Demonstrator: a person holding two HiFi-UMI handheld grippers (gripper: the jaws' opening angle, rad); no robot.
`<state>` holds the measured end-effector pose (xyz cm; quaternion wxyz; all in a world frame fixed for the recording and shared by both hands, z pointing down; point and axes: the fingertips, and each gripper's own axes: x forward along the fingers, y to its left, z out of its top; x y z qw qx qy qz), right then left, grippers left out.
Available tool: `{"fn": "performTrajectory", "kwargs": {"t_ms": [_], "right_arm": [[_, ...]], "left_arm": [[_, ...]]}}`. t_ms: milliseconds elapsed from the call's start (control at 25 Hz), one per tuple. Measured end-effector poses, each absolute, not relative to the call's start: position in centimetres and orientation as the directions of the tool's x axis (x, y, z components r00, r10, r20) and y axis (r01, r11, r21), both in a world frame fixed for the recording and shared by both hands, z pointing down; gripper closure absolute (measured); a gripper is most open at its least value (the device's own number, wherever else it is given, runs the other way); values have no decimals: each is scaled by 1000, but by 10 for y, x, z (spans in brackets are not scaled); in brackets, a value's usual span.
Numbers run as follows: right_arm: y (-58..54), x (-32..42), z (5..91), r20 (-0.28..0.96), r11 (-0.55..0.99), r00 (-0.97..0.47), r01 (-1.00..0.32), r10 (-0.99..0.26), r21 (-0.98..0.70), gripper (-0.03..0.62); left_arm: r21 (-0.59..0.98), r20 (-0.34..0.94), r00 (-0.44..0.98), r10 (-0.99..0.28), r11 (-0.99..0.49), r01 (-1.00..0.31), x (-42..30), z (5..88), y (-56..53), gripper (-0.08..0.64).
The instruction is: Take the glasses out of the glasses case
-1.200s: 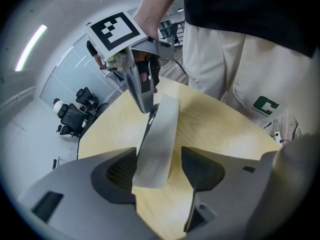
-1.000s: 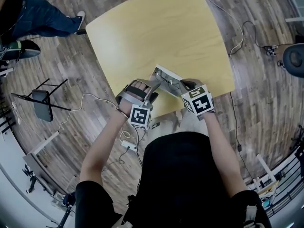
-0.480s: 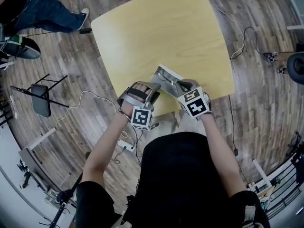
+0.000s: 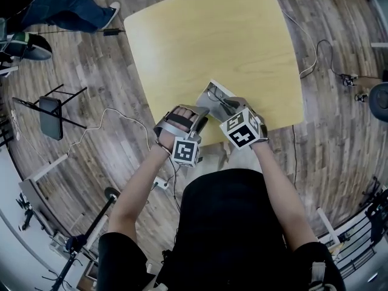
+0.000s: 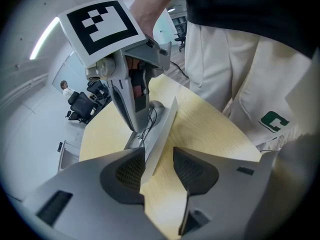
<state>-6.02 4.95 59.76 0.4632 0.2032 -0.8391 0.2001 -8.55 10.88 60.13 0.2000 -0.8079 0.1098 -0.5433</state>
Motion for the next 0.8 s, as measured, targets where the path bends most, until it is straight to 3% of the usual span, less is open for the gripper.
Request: {"fn": "performTrajectory", "kwargs": {"t_ms": [520,800], "right_arm": [[51,-74,615,881,891,-416,-454,-226,14,558],[55,-73,608,870,878,-452,-477,-197,-49,568]], "left_arm": [[-439,832,371,-412,-898,-12,-92,608,117,376],[-440,837,358,-415,-898,-14,-93,605,116,376]]}}
